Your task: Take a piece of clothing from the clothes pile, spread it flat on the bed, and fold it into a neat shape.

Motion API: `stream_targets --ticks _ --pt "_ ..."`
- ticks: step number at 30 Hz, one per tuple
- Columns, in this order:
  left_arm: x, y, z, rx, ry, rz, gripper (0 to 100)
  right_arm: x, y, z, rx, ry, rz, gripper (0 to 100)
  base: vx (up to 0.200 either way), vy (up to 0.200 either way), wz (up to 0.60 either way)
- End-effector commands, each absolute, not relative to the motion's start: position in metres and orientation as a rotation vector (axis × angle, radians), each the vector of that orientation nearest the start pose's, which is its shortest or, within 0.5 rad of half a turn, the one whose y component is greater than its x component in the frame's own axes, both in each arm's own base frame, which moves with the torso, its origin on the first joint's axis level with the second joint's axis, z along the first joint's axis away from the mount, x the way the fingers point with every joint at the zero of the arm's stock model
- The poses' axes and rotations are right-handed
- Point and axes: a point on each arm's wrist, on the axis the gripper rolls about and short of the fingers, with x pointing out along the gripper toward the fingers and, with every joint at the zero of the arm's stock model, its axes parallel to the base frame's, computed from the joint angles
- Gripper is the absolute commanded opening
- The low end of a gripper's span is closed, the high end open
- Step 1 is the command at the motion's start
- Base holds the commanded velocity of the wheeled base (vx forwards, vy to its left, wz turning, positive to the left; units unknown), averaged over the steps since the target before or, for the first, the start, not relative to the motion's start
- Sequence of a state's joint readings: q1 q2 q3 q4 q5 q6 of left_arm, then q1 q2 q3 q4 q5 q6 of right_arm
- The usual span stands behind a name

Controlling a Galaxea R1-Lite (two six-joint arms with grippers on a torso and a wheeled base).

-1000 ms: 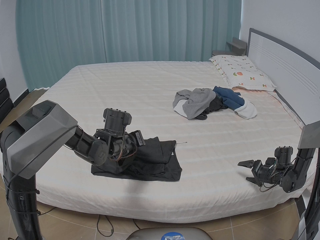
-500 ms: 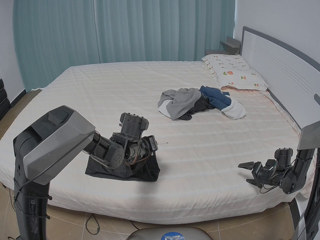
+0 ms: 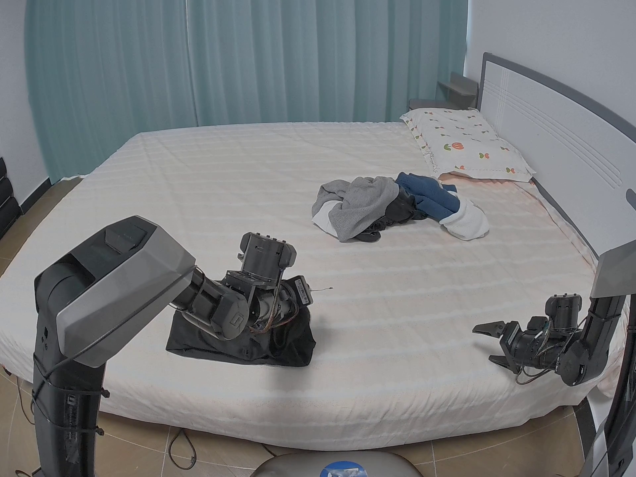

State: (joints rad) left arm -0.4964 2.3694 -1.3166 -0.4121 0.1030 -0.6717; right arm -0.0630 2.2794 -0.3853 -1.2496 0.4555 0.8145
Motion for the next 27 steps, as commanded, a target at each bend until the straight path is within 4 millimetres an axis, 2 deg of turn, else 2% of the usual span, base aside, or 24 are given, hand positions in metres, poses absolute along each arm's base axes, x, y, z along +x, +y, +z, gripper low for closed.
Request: stream_targets --ticks 1,3,5,11,15,20,27 --pt "0.392 -0.216 0.044 -0.495 0.698 -0.163 100 0.291 -0.008 -0.023 0.943 0.755 0.103 100 0.0 0.0 0.0" --pt "0.39 -0.215 0.058 -0.527 0.676 -0.168 100 0.291 -0.008 -0.023 0.943 0.755 0.103 100 0.0 0.0 0.0" --pt "0.389 -0.213 0.064 -0.54 0.668 -0.166 100 0.291 -0.008 -0.023 0.942 0.758 0.102 100 0.0 0.0 0.0" --pt "0.385 -0.191 0.08 -0.572 0.643 -0.131 100 0.291 -0.008 -0.023 0.943 0.758 0.102 100 0.0 0.0 0.0" --pt "0.384 -0.17 0.097 -0.657 0.624 -0.106 100 0.291 -0.008 -0.023 0.943 0.757 0.102 100 0.0 0.0 0.0" --pt "0.386 -0.171 0.094 -0.677 0.648 -0.133 100 0.291 -0.008 -0.023 0.943 0.757 0.102 100 0.0 0.0 0.0" --pt "0.386 -0.169 0.09 -0.684 0.661 -0.129 100 0.29 -0.008 -0.023 0.943 0.758 0.102 100 0.0 0.2 0.0"
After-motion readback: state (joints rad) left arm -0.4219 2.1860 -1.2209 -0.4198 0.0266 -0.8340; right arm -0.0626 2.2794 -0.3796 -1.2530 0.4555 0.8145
